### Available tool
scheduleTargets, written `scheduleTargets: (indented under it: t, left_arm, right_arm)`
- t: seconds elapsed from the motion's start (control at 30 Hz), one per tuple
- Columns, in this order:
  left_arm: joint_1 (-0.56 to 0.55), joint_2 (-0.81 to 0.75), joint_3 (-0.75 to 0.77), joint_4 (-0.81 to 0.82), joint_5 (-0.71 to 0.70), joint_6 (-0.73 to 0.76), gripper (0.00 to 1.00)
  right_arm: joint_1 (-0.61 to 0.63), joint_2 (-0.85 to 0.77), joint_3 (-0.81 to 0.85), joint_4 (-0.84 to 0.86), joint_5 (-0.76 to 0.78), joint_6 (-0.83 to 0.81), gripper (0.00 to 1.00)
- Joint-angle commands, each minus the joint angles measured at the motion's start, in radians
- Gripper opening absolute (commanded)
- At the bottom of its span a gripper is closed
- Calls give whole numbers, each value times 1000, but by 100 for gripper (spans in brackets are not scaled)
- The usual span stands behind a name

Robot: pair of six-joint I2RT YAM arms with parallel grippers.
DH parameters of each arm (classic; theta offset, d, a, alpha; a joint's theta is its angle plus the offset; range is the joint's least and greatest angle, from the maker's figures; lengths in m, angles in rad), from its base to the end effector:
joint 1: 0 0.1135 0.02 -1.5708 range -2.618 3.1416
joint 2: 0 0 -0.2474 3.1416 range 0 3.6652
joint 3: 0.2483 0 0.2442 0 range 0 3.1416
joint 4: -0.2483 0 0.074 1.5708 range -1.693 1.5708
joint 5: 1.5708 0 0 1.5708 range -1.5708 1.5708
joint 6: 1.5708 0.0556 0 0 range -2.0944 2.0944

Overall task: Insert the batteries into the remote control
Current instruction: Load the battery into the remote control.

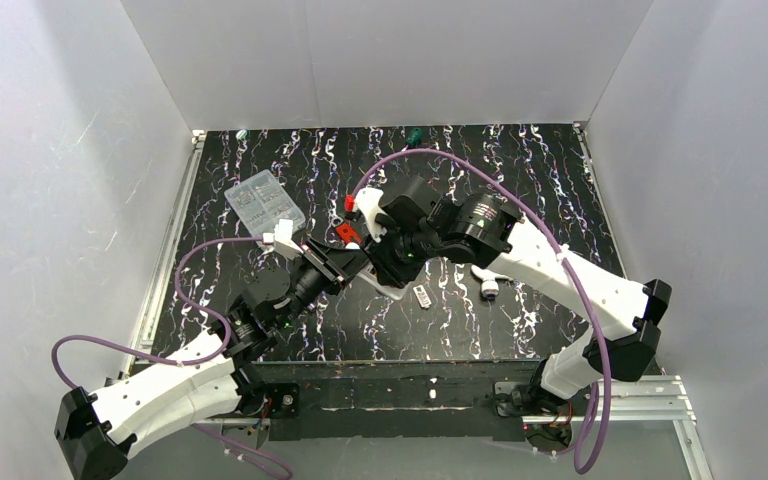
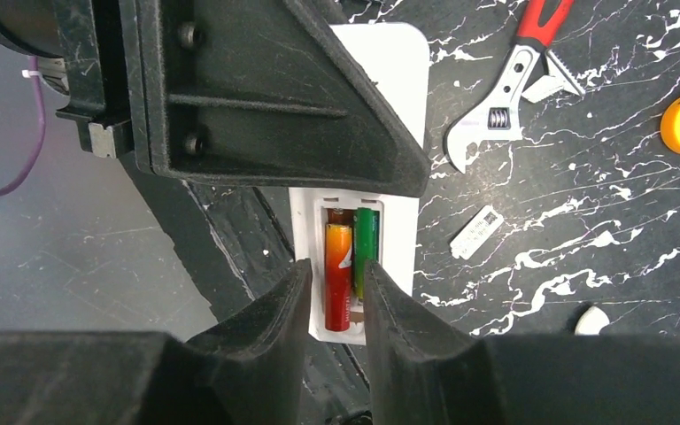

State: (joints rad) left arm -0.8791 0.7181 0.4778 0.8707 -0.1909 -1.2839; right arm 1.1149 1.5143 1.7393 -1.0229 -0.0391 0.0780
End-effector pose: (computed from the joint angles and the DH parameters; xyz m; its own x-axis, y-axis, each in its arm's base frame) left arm 0.1241 -0.1333 0.3540 -0.5251 -0.8423 -0.1213 0.5469 -0.2248 -0.8064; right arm 0.1362 0.2827 0.3791 -0.3851 -0.6084 -0.6939 -0.8819 0.4643 0.0823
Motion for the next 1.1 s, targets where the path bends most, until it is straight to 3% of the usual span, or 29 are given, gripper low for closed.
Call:
scheduleTargets:
  t: [0.0, 0.3, 0.4, 0.5, 0.63, 0.73, 0.8, 1.07]
  left_arm:
    - [-1, -25, 3, 121, -8, -7, 0]
    - [-1, -28, -1, 117, -8, -5, 0]
    - [-2, -33, -3, 111, -8, -6, 0]
    - [-1, -35, -5, 115, -9, -7, 0]
    - [-2, -33, -8, 127, -1, -24, 0]
    - [-1, -28, -6, 144, 21, -35, 0]
    - [0, -26, -4, 158, 42, -44, 0]
    - [-1, -8, 26, 151, 127, -97, 0]
  right_arm:
    - [10, 2, 54, 3, -36, 2, 36]
    - [10, -89, 64, 66, -36, -2, 38]
    - [10, -165, -2, 137, 7, -7, 38]
    - [10, -301, -184, 309, 122, 2, 39]
    - [10, -588, -567, 653, 84, -89, 42]
    - [8, -751, -736, 835, 96, -89, 34]
    - [8, -816, -777, 857, 123, -86, 30]
    - [8, -848, -774, 779, 48, -66, 29]
